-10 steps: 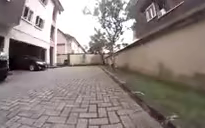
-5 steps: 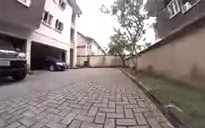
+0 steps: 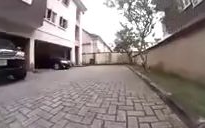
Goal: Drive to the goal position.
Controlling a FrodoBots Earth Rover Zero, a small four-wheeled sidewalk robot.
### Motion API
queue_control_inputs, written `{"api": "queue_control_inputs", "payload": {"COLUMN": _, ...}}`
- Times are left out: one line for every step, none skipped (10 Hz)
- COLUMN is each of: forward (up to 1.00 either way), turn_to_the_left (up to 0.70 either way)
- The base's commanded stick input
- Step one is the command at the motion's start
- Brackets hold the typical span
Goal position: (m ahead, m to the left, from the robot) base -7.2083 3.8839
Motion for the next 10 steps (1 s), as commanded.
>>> {"api": "queue_control_inputs", "payload": {"forward": 0.7, "turn_to_the_left": 0.0}}
{"api": "queue_control_inputs", "payload": {"forward": 0.7, "turn_to_the_left": 0.0}}
{"api": "queue_control_inputs", "payload": {"forward": 0.7, "turn_to_the_left": 0.0}}
{"api": "queue_control_inputs", "payload": {"forward": 0.7, "turn_to_the_left": -0.01}}
{"api": "queue_control_inputs", "payload": {"forward": 0.7, "turn_to_the_left": -0.03}}
{"api": "queue_control_inputs", "payload": {"forward": 0.7, "turn_to_the_left": -0.35}}
{"api": "queue_control_inputs", "payload": {"forward": 0.7, "turn_to_the_left": -0.25}}
{"api": "queue_control_inputs", "payload": {"forward": 0.7, "turn_to_the_left": -0.04}}
{"api": "queue_control_inputs", "payload": {"forward": 0.7, "turn_to_the_left": 0.0}}
{"api": "queue_control_inputs", "payload": {"forward": 0.7, "turn_to_the_left": 0.0}}
